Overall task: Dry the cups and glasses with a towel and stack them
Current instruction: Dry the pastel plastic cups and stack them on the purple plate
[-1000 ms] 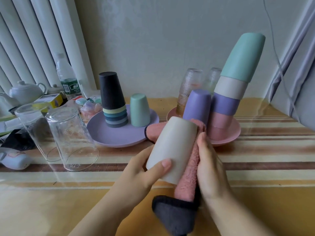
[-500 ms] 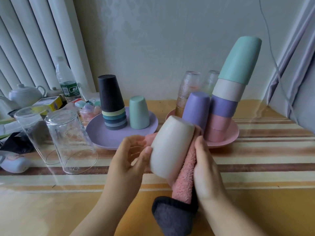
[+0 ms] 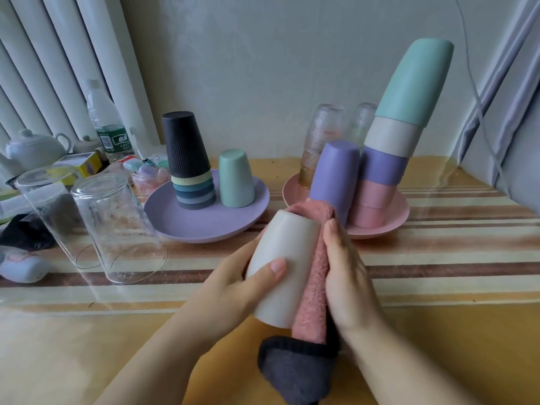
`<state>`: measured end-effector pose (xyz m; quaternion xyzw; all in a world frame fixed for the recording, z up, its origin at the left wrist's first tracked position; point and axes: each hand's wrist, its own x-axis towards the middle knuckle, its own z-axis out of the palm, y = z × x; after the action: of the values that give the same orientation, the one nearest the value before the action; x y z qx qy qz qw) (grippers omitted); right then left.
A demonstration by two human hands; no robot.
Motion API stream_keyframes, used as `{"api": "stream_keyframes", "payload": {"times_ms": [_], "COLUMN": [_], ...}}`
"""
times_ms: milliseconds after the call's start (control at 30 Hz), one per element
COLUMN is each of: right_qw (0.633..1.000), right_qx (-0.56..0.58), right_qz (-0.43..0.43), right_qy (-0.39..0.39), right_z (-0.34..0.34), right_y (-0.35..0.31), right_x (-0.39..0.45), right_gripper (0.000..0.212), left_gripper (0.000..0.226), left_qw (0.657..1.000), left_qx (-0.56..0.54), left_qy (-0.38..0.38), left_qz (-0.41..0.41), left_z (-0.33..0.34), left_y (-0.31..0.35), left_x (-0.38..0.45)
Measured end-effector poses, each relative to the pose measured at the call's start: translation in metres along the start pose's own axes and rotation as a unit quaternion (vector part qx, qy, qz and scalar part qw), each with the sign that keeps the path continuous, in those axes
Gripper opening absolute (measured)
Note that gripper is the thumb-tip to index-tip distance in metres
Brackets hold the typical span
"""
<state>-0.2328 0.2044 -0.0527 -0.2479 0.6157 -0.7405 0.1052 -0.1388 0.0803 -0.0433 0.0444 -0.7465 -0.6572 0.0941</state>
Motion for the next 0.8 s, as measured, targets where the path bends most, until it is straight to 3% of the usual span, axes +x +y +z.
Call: {"api": "stream_keyframes", "payload": {"times_ms": [67,133,200,300,400,600,667,800], "right_qw": [0.998,0.987,0.978,0.988,0.991,1.000,0.999,0.997], "right_qx": [0.043,0.129,0.156,0.099,0.048,-0.004,-0.017,-0.049], "right_qz": [0.028,0.087,0.126,0.103,0.088,0.019,0.029,0.023], "right_qy": [-0.029,-0.046,-0.058,-0.064,-0.085,-0.013,-0.012,-0.053], "right_z": [-0.001,0.000,0.002,0.011,0.021,0.014,0.017,0.022], "right_y": [0.001,0.001,0.006,0.015,0.020,0.012,0.006,0.004], "right_x": [0.003,0.003,0.001,-0.006,-0.014,-0.009,-0.011,-0.021], "right_gripper": [0.070,0.065,0.052,0.054,0.069,0.033,0.031,0.016], "left_gripper": [0.038,0.022,0.024,0.049,0.055,0.038,0.037,0.057], "left_qw": [0.998,0.995,0.992,0.987,0.984,0.957,0.950,0.964], "left_qx": [-0.049,-0.092,-0.119,-0.153,-0.134,0.057,0.106,0.105], "left_qy": [-0.021,-0.021,-0.003,0.048,0.115,0.259,0.263,0.220], "left_qz": [-0.022,-0.038,-0.041,-0.027,-0.002,0.119,0.131,0.105], "left_z": [-0.001,-0.001,-0.001,-0.004,-0.009,-0.008,-0.003,0.003], "left_y": [0.002,0.003,-0.001,-0.004,-0.008,-0.012,-0.010,-0.006], "left_x": [-0.003,-0.004,-0.002,0.001,0.004,0.012,0.009,0.005]}}
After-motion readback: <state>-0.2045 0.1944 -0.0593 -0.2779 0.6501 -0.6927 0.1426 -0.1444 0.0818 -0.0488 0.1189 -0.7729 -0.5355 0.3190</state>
